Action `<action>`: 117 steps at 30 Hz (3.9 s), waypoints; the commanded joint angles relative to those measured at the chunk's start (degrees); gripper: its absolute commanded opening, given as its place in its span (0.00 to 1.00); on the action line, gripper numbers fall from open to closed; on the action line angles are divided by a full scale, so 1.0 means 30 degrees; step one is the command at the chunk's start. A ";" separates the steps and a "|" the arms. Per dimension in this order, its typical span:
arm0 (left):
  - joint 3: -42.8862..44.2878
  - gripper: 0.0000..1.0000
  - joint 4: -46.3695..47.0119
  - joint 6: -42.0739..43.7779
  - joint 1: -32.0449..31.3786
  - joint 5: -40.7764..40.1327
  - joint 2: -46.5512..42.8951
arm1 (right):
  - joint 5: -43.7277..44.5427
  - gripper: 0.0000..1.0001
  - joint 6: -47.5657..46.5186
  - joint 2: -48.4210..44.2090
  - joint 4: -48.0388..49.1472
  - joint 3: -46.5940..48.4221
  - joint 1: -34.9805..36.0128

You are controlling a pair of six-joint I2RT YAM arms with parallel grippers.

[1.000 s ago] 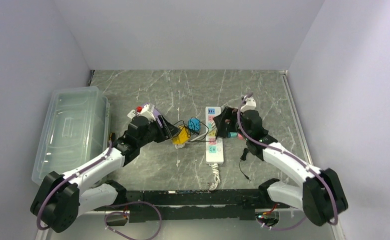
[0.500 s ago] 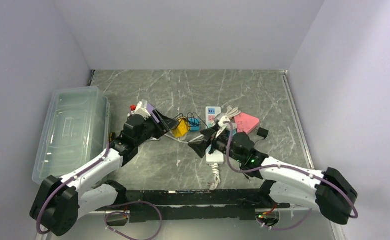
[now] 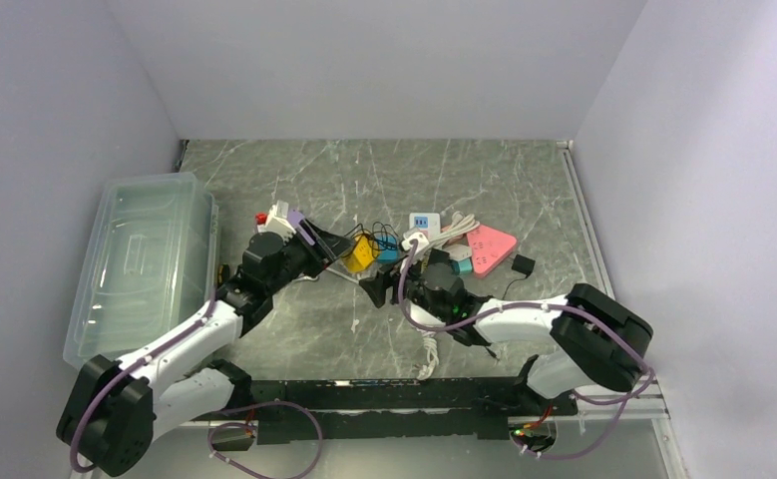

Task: Pull the plug off the socket
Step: Remove the plug from the socket.

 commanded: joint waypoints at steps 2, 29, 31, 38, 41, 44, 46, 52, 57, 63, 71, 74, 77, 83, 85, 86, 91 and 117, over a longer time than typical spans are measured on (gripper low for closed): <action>0.0246 0.00 0.2142 -0.0937 0.0084 0.0161 -0.0948 | 0.0901 0.73 0.0615 0.1195 0.2821 0.1595 0.0201; 0.8012 1.00 -0.8158 1.1783 0.0911 0.2797 -0.0489 | -0.6352 0.00 -0.2135 -0.3380 -1.5521 0.9453 -0.5764; 0.8463 1.00 -0.8345 1.5456 0.0878 0.4966 0.0071 | -0.8657 0.00 -0.2259 -0.2652 -1.6864 1.0468 -0.6772; 0.7936 1.00 -0.9231 2.0831 -0.0437 0.4786 0.0778 | -1.5055 0.00 -0.1161 -0.0552 -1.7807 1.2300 -0.8727; 0.7170 1.00 -0.8051 2.0874 -0.0857 0.4107 0.0701 | -1.6757 0.00 -0.0242 0.0234 -1.7214 1.2477 -0.8761; 0.6801 1.00 -0.7533 2.1806 -0.1425 0.3609 0.1246 | -1.7607 0.00 0.0745 0.0854 -1.6445 1.2471 -0.8752; 0.6939 1.00 -0.7548 2.1987 -0.1832 0.3363 0.1975 | -1.8105 0.00 0.1051 0.1140 -1.6125 1.2469 -0.8686; 0.6983 1.00 -0.6262 2.2227 -0.2458 0.2184 0.3027 | -1.8714 0.00 0.1148 0.1513 -1.5476 1.2266 -0.8387; 0.7471 1.00 -0.6128 2.2137 -0.2542 0.1428 0.3925 | -1.9129 0.00 0.0984 0.1616 -1.4928 1.1952 -0.7997; 0.7135 1.00 -0.4942 2.2392 -0.2582 0.0823 0.3769 | -1.8899 0.00 0.0139 0.1818 -1.5521 1.2086 -0.7483; 0.7221 1.00 -0.6090 2.3403 -0.2581 0.0519 0.3322 | -1.8532 0.00 -0.0558 0.2046 -1.6307 1.2229 -0.7351; 0.6983 1.00 -0.5630 2.3408 -0.2582 0.1233 0.2922 | -1.8207 0.00 -0.0843 0.2156 -1.6673 1.2392 -0.7168; 0.7092 1.00 -0.5680 2.3597 -0.2566 0.2575 0.2911 | -1.7852 0.00 -0.1149 0.2333 -1.7071 1.2577 -0.7023; 0.8241 1.00 -0.8005 2.4239 -0.2528 0.3857 0.3183 | -1.7160 0.00 -0.1388 0.2490 -1.7338 1.2617 -0.6968; 0.8259 1.00 -0.8109 2.4090 -0.2523 0.3731 0.3253 | -1.7250 0.00 -0.1385 0.2498 -1.7287 1.2617 -0.6947; 0.8234 1.00 -0.8043 2.3984 -0.2502 0.3663 0.3265 | -1.7260 0.00 -0.1432 0.2491 -1.7310 1.2617 -0.6918; 0.8466 1.00 -0.8214 2.3663 -0.2491 0.2552 0.3521 | -1.7197 0.00 -0.1502 0.2396 -1.7361 1.2589 -0.6882; 0.8902 0.00 -0.7947 1.8845 -0.2110 0.2437 0.5349 | -1.2796 0.49 -0.0885 0.0252 -1.4667 1.0522 -0.6235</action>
